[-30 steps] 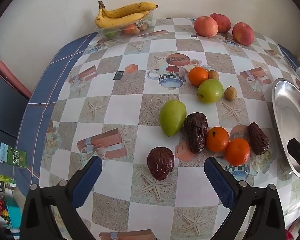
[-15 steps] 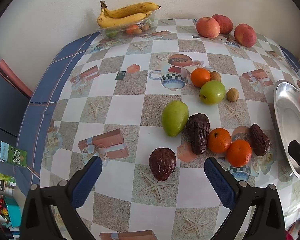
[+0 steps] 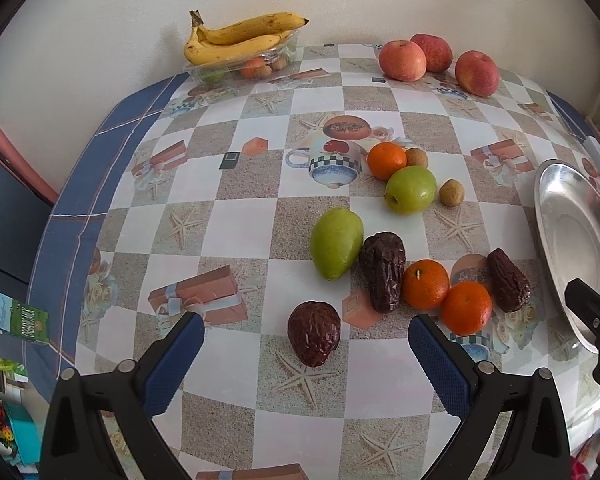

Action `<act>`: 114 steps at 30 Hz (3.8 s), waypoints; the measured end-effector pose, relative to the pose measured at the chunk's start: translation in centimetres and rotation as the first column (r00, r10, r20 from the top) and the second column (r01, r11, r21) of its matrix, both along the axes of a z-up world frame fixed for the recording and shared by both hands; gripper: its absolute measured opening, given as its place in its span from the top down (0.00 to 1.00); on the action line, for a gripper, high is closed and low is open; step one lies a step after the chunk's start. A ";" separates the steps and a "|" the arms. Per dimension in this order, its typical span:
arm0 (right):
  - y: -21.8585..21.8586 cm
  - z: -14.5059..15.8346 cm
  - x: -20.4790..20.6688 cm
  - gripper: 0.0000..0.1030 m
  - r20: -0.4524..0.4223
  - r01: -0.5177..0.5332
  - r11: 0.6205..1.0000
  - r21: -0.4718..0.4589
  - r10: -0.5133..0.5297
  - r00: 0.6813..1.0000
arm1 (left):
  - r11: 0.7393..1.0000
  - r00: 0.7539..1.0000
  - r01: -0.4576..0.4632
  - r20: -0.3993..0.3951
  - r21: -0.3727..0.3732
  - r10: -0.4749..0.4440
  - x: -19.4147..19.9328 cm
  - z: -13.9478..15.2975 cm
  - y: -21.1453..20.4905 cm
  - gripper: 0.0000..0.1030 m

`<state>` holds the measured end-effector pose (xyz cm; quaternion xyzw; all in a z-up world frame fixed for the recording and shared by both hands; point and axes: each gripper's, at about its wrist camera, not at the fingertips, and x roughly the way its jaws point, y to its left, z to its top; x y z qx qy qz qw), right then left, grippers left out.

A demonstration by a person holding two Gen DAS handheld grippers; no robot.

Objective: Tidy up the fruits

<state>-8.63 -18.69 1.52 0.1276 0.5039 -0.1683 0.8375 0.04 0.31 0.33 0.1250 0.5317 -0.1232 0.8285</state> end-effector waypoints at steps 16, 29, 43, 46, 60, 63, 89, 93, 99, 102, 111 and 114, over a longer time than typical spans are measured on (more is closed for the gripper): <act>0.1 -0.7 0.6 0.08 0.009 -0.017 0.998 0.065 0.016 1.000 | 0.998 0.998 0.019 -0.056 -0.062 -0.022 0.4 0.2 0.3 0.00; 1.3 -1.4 3.1 0.38 0.038 -0.113 0.983 0.145 0.109 0.993 | 0.992 0.987 -0.075 -0.152 -0.097 0.060 2.6 -2.4 2.6 0.00; 1.7 -4.9 4.5 0.68 -0.077 -0.134 0.971 0.197 0.152 0.985 | 0.980 0.948 -0.118 -0.313 -0.159 0.064 2.4 -4.5 3.5 0.63; 1.8 -4.6 4.4 0.68 -0.071 -0.138 0.971 0.195 0.154 0.985 | 0.977 0.954 -0.121 -0.293 -0.177 0.065 2.2 -4.0 3.8 0.63; 0.9 -0.6 3.4 0.68 0.066 -0.099 0.977 0.187 0.088 0.994 | 0.957 0.991 -0.068 -0.129 -0.281 0.033 1.3 1.4 3.3 0.63; 0.4 0.0 3.8 0.68 0.069 -0.068 0.976 0.206 0.055 0.996 | 0.958 0.993 -0.057 -0.116 -0.283 0.025 1.9 2.4 2.2 0.63; -10.7 -0.9 -0.6 0.68 -0.026 0.318 0.939 0.127 -0.317 0.948 | 0.894 0.958 0.238 -0.060 -0.380 -0.281 0.3 2.1 -15.0 0.63; -11.9 -0.8 -1.9 0.68 -0.022 0.364 0.923 0.122 -0.364 0.931 | 0.863 0.928 0.323 -0.047 -0.387 -0.369 -1.5 2.1 -17.1 0.63; -12.0 -0.4 -2.1 0.67 -0.015 0.383 0.918 0.105 -0.384 0.923 | 0.843 0.907 0.353 -0.071 -0.406 -0.414 -2.1 1.5 -18.0 0.63; -12.1 -0.3 -2.1 0.67 -0.011 0.388 0.916 0.101 -0.389 0.921 | 0.844 0.907 0.345 -0.085 -0.411 -0.413 -2.0 1.3 -18.0 0.62; -11.5 -0.2 -1.8 0.67 -0.006 0.365 0.925 0.104 -0.366 0.931 | 0.852 0.911 0.322 -0.109 -0.413 -0.398 -1.9 0.8 -17.4 0.62; -11.5 -0.1 -1.8 0.67 0.001 0.364 0.925 0.110 -0.367 0.930 | 0.851 0.909 0.316 -0.123 -0.418 -0.399 -2.0 0.6 -17.4 0.61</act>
